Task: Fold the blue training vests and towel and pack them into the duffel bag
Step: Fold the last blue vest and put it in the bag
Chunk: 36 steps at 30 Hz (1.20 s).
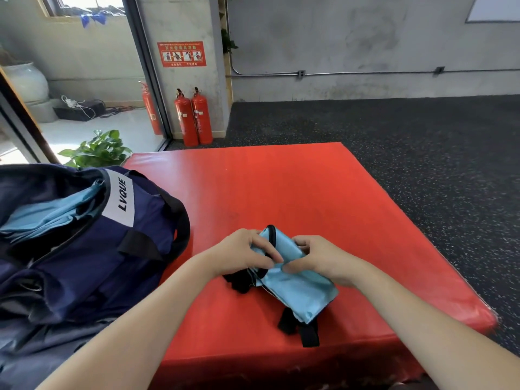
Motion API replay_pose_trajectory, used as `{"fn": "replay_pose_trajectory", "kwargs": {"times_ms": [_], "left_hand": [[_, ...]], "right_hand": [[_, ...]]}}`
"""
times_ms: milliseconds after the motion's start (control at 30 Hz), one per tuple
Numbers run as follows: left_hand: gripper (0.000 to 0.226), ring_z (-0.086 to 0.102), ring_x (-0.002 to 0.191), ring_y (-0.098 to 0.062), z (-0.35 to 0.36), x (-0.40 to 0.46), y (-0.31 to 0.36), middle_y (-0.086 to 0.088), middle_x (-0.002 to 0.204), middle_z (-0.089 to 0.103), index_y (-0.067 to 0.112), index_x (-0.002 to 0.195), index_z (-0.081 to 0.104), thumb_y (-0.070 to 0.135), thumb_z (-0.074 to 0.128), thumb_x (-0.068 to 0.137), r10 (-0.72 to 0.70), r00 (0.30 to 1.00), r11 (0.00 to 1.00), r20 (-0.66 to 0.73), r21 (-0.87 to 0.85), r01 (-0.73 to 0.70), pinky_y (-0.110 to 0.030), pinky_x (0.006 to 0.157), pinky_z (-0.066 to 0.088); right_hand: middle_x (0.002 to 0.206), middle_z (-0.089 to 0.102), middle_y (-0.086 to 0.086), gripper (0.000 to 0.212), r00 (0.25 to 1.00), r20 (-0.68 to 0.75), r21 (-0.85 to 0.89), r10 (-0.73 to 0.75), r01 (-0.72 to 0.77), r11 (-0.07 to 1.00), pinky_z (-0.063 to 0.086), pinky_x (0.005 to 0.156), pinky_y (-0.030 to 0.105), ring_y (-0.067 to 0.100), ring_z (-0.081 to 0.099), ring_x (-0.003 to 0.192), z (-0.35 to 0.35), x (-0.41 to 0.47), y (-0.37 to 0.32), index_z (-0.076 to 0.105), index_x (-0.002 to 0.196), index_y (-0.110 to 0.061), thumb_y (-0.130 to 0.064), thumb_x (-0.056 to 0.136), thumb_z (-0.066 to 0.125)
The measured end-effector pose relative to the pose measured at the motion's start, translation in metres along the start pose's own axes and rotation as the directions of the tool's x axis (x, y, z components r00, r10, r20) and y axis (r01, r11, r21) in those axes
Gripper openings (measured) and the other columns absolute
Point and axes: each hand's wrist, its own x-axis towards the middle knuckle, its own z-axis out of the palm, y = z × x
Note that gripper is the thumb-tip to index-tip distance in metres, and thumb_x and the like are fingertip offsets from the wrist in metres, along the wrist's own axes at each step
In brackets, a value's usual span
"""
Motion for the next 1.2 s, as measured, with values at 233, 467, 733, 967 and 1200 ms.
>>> {"fn": "replay_pose_trajectory", "kwargs": {"times_ms": [233,467,733,967,1200], "left_hand": [[0.019,0.059,0.071,0.006,-0.002,-0.03,-0.01,0.018,0.08,0.072,0.034,0.091,0.081,0.019,0.071,0.086,-0.044,0.996,0.998,-0.083,0.049,0.048,-0.014,0.071,0.044],[0.026,0.067,0.087,-0.028,-0.038,-0.091,-0.017,0.008,0.102,0.073,0.043,0.098,0.078,0.02,0.067,0.09,0.019,0.862,0.998,-0.507,-0.047,-0.049,-0.037,0.081,0.054],[0.025,0.058,0.067,0.006,-0.102,-0.184,-0.027,0.012,0.091,0.066,0.041,0.106,0.076,0.022,0.072,0.091,0.027,0.519,0.99,-0.855,-0.049,-0.132,-0.011,0.066,0.042],[0.03,0.057,0.075,-0.01,-0.203,-0.231,-0.059,0.007,0.103,0.065,0.039,0.116,0.072,0.031,0.073,0.087,-0.011,0.393,0.993,-0.919,0.036,0.113,-0.024,0.074,0.046],[0.045,0.059,0.095,-0.02,-0.268,-0.214,-0.107,-0.007,0.116,0.066,0.025,0.129,0.066,0.032,0.072,0.085,-0.136,0.566,0.876,-0.813,0.168,0.452,-0.027,0.083,0.043]], "right_hand": [[0.093,0.074,0.008,0.039,0.997,0.044,-0.057,0.066,-0.063,0.996,0.056,0.077,0.035,0.019,0.071,0.081,0.014,-0.012,-0.006,0.067,0.108,-0.008,-0.019,0.076,0.088],[0.095,0.073,0.009,0.053,1.0,-0.011,0.172,-0.013,0.015,0.985,0.059,0.078,0.038,0.022,0.07,0.088,0.031,-0.016,-0.028,0.065,0.113,-0.002,-0.012,0.065,0.086],[0.092,0.075,0.006,0.014,0.93,-0.258,0.323,-0.261,0.337,0.884,0.051,0.071,0.038,0.021,0.069,0.079,0.134,0.012,-0.131,0.072,0.099,-0.011,-0.007,0.086,0.075],[0.085,0.076,0.002,0.011,0.862,-0.25,-0.007,-0.44,0.453,0.892,0.056,0.071,0.036,0.016,0.069,0.073,0.213,0.089,-0.235,0.076,0.096,-0.009,-0.016,0.088,0.074],[0.088,0.071,0.01,0.02,0.937,-0.194,-0.474,-0.289,0.169,0.864,0.059,0.068,0.037,0.029,0.069,0.072,0.253,0.158,-0.254,0.067,0.085,-0.008,-0.027,0.08,0.068]]}}
